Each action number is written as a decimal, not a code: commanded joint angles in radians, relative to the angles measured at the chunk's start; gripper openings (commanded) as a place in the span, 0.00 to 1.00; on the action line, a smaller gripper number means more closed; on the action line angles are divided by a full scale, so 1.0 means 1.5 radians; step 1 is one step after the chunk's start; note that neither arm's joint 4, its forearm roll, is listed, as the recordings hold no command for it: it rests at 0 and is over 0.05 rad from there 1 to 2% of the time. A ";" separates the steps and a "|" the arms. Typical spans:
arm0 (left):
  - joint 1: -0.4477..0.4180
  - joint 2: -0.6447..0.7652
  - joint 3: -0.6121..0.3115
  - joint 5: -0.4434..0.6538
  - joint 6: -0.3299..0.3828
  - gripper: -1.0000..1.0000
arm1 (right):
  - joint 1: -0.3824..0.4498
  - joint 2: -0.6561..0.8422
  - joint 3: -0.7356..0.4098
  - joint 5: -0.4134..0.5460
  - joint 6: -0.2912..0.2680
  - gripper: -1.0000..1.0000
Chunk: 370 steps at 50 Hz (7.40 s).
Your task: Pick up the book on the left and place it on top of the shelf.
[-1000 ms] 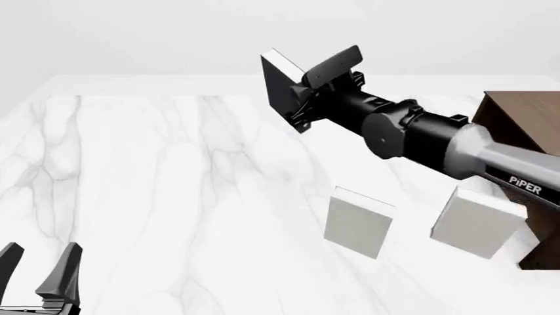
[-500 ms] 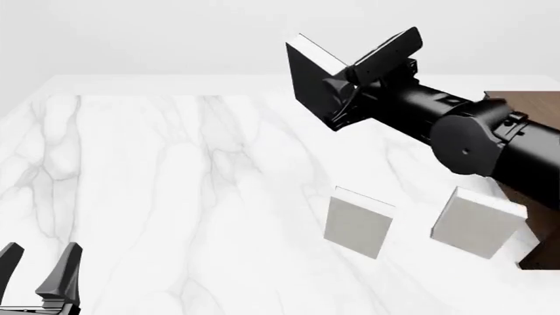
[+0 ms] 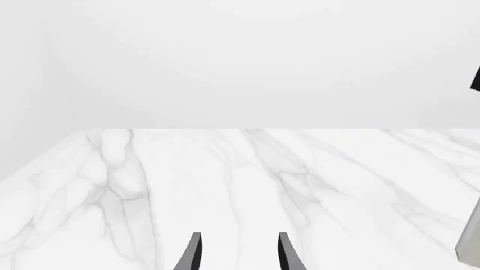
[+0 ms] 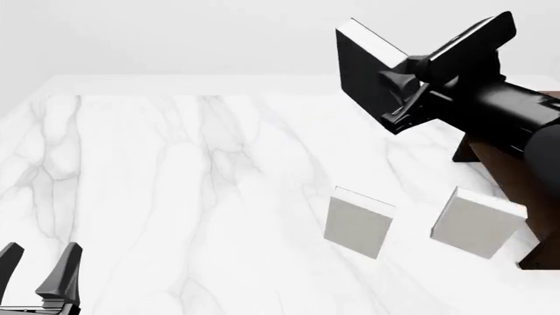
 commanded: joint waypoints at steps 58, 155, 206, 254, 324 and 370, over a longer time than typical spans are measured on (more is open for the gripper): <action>0.000 0.000 0.000 0.000 0.000 1.00 | -0.254 -0.210 0.050 0.113 -0.114 0.00; 0.000 0.000 0.000 0.000 0.000 1.00 | -0.463 -0.164 0.041 0.092 -0.219 0.00; 0.000 0.000 0.000 0.000 0.000 1.00 | -0.560 -0.106 0.063 0.028 -0.281 0.00; 0.000 0.000 0.000 0.000 0.000 1.00 | -0.616 -0.022 0.049 -0.038 -0.297 0.00; 0.000 0.000 0.000 0.000 0.000 1.00 | -0.647 0.134 0.062 -0.156 -0.309 0.00; 0.000 0.000 0.000 0.000 0.000 1.00 | -0.571 0.013 0.139 -0.090 -0.222 1.00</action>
